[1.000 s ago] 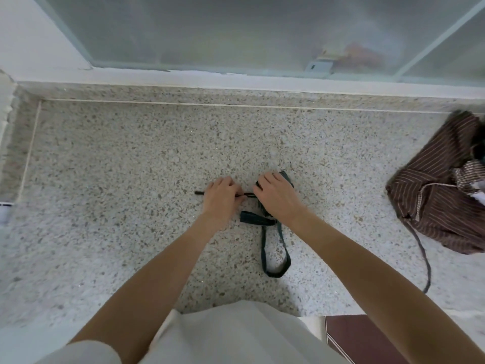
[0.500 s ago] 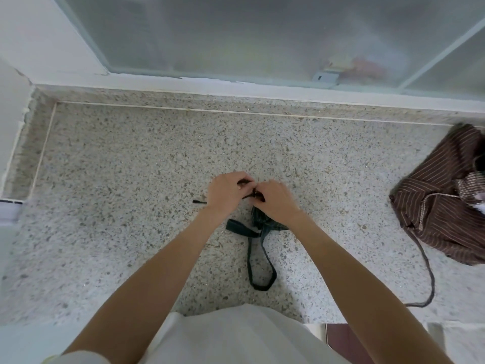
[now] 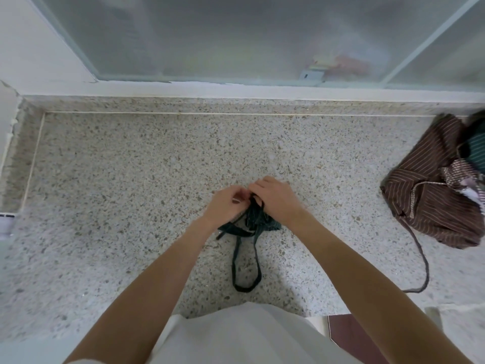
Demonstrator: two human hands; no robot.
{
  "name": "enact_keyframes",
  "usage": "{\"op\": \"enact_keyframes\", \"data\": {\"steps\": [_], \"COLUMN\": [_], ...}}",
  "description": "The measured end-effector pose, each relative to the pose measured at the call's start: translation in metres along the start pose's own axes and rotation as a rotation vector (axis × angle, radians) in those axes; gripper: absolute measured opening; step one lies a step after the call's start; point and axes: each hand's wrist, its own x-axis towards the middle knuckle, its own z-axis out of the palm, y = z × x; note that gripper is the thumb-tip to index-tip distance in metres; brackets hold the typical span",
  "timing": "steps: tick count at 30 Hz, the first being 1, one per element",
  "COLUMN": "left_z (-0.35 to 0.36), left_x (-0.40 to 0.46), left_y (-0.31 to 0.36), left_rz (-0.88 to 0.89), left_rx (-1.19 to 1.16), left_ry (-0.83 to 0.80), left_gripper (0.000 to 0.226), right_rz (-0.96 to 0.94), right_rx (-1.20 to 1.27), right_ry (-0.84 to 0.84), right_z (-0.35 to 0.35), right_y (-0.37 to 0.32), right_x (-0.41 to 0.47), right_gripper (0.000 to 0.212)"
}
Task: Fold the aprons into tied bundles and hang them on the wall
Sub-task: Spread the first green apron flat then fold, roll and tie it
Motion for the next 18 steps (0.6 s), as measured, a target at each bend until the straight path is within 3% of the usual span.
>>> {"op": "enact_keyframes", "data": {"steps": [5,8,10,11,18], "left_z": [0.001,-0.005,-0.009,-0.011,-0.022], "left_x": [-0.007,-0.012,-0.013,-0.012,-0.015], "left_y": [0.003,-0.002,-0.002,-0.002,0.009], "left_rz": [0.032,0.093,0.138,0.161,0.277], "left_rx": [-0.08,-0.063,-0.029,-0.01,0.227], "left_ry": [0.104,0.064,0.026,0.02,0.006], "left_gripper": [0.011,0.021,0.025,0.024,0.015], "right_rz": [-0.043,0.003,0.048,0.063,0.112], "right_rx": [-0.239,-0.203,-0.125,-0.094,-0.03], "right_ry": [0.295,0.314,0.305,0.31,0.345], "right_z": [0.015,0.019,0.021,0.021,0.028], "right_y": [-0.011,-0.016,-0.02,-0.02,-0.023], "right_x": [-0.011,-0.017,-0.02,-0.021,-0.025], "right_gripper": [0.014,0.021,0.014,0.005,0.009]}}
